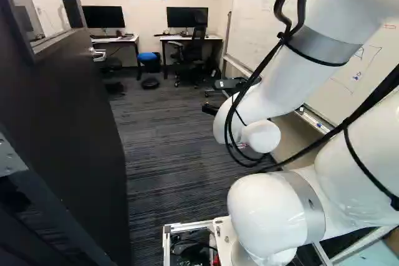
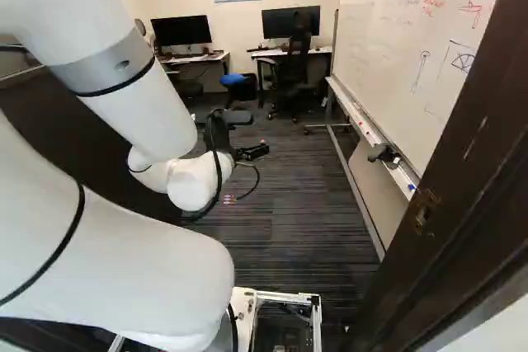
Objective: Open the door and move inside
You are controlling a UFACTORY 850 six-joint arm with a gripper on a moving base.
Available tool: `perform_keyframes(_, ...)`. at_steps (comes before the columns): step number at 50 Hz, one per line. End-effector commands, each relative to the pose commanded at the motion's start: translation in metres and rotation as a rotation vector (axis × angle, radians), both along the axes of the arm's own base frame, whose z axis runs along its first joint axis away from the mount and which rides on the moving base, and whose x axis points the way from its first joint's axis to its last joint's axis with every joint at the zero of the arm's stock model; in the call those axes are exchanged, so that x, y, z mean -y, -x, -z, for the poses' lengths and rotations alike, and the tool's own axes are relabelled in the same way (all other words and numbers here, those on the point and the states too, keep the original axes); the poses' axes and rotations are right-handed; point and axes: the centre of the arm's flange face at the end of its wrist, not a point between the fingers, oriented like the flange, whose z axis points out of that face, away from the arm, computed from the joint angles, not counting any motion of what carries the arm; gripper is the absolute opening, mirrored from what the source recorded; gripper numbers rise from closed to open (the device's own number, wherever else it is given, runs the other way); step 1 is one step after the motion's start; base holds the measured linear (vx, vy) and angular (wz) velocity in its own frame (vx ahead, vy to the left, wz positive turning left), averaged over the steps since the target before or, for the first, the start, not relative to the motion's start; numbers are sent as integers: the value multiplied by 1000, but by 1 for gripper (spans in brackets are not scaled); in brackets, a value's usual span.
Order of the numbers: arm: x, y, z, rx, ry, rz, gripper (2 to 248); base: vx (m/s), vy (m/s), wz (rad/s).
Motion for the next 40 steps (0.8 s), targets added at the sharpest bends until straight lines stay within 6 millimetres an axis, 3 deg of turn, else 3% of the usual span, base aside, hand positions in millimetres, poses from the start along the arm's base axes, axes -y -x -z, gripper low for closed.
perform_keyframes(22, 0, 0, 0, 0, 0, 0, 247, 177, 26, 153)
perform_keyframes(40, 0, 0, 0, 0, 0, 0, 247, 190, 9, 19)
